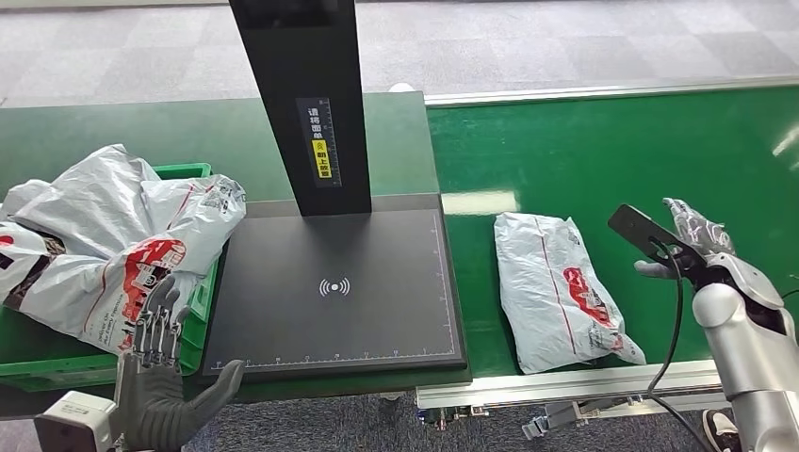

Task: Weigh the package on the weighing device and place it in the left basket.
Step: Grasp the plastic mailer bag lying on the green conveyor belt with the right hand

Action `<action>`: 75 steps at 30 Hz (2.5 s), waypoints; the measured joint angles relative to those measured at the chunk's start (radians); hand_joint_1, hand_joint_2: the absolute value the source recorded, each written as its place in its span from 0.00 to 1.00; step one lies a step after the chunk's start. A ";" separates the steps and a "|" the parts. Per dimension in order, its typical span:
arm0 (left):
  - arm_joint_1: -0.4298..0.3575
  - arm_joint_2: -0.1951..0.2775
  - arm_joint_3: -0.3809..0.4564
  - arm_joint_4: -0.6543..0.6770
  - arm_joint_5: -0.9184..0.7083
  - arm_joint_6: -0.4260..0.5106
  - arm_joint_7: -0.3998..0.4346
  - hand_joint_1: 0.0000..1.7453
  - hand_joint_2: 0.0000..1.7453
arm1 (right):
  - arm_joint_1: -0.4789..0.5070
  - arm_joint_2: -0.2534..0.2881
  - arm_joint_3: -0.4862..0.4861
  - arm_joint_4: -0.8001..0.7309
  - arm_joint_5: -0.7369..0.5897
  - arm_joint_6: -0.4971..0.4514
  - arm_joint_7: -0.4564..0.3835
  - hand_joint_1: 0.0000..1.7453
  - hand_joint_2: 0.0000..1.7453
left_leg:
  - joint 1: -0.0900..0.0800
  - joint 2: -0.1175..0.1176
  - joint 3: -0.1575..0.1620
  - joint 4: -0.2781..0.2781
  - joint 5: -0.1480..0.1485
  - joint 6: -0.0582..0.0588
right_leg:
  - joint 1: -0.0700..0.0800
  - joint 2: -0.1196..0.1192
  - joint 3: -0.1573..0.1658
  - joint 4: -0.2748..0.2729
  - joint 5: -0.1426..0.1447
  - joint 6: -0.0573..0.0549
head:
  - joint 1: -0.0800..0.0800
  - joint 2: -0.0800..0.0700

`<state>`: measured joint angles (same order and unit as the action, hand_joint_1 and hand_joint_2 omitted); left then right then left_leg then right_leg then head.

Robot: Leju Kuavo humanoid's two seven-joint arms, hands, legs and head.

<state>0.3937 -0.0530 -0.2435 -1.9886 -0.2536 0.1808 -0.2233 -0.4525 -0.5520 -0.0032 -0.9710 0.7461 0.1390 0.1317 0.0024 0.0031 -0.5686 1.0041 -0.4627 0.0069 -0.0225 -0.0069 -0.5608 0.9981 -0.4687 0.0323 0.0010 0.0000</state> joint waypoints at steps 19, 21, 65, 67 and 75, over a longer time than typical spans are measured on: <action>-0.016 -0.002 0.027 0.000 0.000 -0.004 -0.013 0.00 1.00 | -0.143 0.053 0.138 0.148 -0.093 -0.018 -0.060 0.00 1.00 | 0.000 0.000 0.000 0.000 0.000 0.000 | 0.000 0.000 0.000 0.000 0.000 0.000 | 0.000 0.000; -0.023 -0.003 0.030 0.000 -0.004 -0.012 -0.011 0.00 1.00 | -0.157 0.066 0.152 0.175 -0.098 -0.022 -0.067 0.00 1.00 | 0.000 0.000 0.000 0.000 0.000 0.000 | 0.000 0.000 0.000 0.000 0.000 0.000 | 0.000 0.000; -0.087 -0.013 0.050 0.037 -0.013 -0.091 0.013 0.00 1.00 | 0.026 0.129 0.359 0.170 -0.183 0.175 -0.051 1.00 1.00 | 0.001 0.001 0.005 0.000 0.000 0.000 | 0.001 0.001 0.003 0.000 0.000 0.000 | 0.000 0.000; -0.088 -0.013 0.050 0.037 -0.014 -0.091 0.017 0.00 1.00 | 0.039 0.124 0.363 0.156 -0.183 0.178 -0.051 1.00 1.00 | 0.001 0.001 0.005 0.000 0.000 0.000 | 0.001 0.001 0.003 0.000 0.000 0.000 | 0.000 0.000; -0.092 -0.013 0.050 0.037 -0.014 -0.096 0.021 0.00 1.00 | 0.094 0.102 0.365 0.093 -0.197 0.182 -0.043 0.88 1.00 | 0.001 0.001 0.007 0.000 0.000 0.000 | 0.000 0.001 0.006 -0.001 0.000 0.000 | 0.000 0.000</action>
<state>0.3020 -0.0656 -0.1938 -1.9516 -0.2674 0.0849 -0.2022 -0.3588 -0.4497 0.3618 -0.8785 0.5496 0.3206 0.0887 0.0029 0.0038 -0.5611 1.0043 -0.4629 0.0068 -0.0221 -0.0062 -0.5551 0.9974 -0.4692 0.0320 0.0011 0.0000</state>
